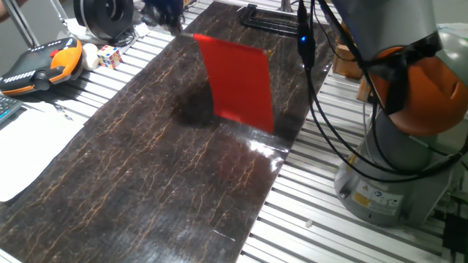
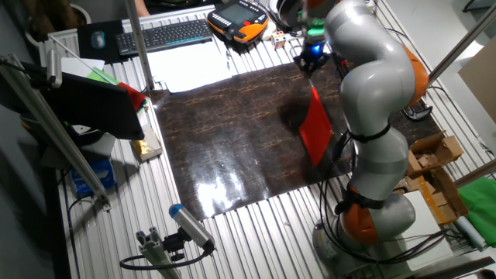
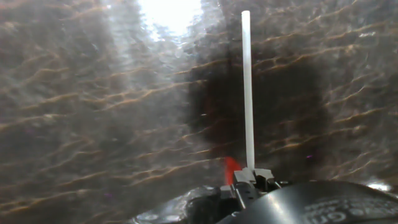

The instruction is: Wave the flag

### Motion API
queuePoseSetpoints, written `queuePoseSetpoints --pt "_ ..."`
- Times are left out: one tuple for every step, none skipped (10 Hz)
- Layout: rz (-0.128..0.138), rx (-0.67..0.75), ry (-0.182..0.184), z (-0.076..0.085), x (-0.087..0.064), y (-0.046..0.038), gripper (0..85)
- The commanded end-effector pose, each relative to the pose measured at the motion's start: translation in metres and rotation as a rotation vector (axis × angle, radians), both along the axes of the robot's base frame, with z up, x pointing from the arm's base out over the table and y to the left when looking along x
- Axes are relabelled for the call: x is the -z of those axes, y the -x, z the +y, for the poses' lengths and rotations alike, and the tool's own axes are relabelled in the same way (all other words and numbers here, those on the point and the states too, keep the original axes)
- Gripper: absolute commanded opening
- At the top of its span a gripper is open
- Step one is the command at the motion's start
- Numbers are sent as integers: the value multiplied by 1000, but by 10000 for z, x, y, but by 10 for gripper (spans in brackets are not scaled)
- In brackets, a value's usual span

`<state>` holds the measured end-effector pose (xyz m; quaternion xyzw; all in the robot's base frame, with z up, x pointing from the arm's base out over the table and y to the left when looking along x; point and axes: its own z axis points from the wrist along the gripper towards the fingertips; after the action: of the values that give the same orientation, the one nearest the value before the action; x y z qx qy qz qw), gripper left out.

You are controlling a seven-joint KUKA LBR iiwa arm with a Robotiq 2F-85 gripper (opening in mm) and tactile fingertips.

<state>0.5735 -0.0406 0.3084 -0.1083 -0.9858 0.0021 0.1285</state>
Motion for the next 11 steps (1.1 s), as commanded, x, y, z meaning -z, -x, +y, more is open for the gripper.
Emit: queuePoseSetpoints --pt "-9 30 -13 14 -159 -2 7" --pt "-23 72 -35 39 -157 3 7" --pt "-43 136 -62 71 -157 5 7" --pt "-60 183 -70 99 -159 8 7" --pt "-77 230 -81 123 -159 17 7" --pt "-91 276 -93 144 -162 23 7" --pt "-111 344 -115 168 -164 33 7" --pt "-129 388 -120 193 -164 42 7" --pt "-139 442 -140 218 -169 48 7" --pt "-144 449 -140 231 -172 54 7" --pt "-141 432 -132 234 -174 57 7"
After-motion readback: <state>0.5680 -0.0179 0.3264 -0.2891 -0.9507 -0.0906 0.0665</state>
